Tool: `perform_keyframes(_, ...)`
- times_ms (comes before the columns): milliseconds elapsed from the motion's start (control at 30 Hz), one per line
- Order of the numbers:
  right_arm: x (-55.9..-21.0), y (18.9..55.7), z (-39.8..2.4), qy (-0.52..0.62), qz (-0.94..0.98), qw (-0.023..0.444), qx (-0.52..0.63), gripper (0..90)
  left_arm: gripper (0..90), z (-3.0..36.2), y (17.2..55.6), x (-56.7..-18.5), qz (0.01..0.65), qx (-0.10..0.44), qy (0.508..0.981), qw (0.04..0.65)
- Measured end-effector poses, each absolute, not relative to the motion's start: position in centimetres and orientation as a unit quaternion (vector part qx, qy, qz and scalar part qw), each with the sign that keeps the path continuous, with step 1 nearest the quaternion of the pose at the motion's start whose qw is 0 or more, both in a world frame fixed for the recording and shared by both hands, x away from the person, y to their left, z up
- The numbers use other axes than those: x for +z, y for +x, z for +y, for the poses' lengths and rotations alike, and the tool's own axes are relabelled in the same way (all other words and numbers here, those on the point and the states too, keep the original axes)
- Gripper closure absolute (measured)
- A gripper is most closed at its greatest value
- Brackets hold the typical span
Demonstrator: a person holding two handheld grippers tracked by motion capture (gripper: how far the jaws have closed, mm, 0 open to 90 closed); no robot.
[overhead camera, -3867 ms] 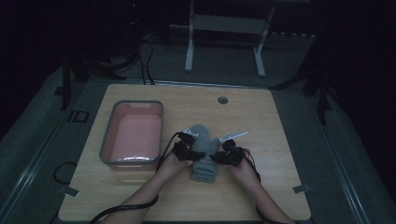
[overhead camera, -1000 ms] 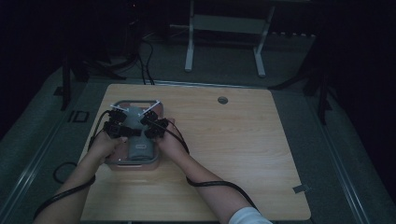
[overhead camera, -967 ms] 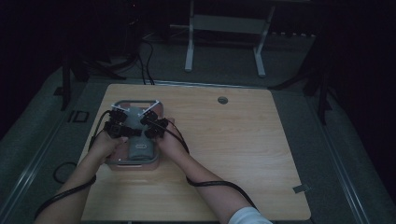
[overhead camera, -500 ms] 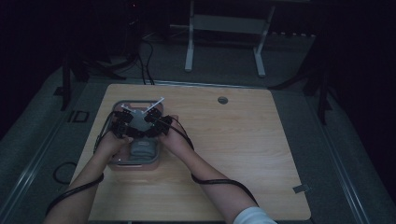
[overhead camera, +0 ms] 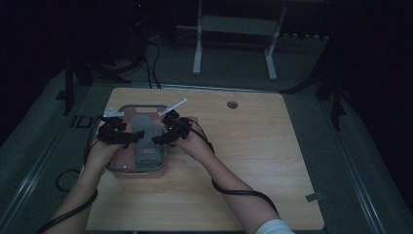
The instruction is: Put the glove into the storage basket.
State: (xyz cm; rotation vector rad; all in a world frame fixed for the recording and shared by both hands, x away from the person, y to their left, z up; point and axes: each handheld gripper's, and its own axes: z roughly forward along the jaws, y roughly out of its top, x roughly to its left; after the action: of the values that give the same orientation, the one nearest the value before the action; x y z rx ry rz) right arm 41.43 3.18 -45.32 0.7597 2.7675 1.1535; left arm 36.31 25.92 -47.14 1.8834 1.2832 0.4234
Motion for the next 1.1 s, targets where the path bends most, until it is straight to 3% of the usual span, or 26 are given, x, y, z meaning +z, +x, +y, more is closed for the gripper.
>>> perform_keyframes(200,-44.9,40.8,2.2,0.221,0.896,0.022,0.385,17.1,16.3,24.5,33.3,-46.3,0.464,0.167,0.764,0.416)
perform_keyframes(367,-44.7,40.1,1.9,0.187,0.901,0.05,0.387,16.5,16.1,23.1,31.2,-45.6,0.437,0.167,0.761,0.45)
perform_keyframes(1100,-45.3,37.8,-3.6,0.158,0.906,0.077,0.386,16.1,16.1,17.2,26.1,-45.3,0.329,0.147,0.785,0.504)
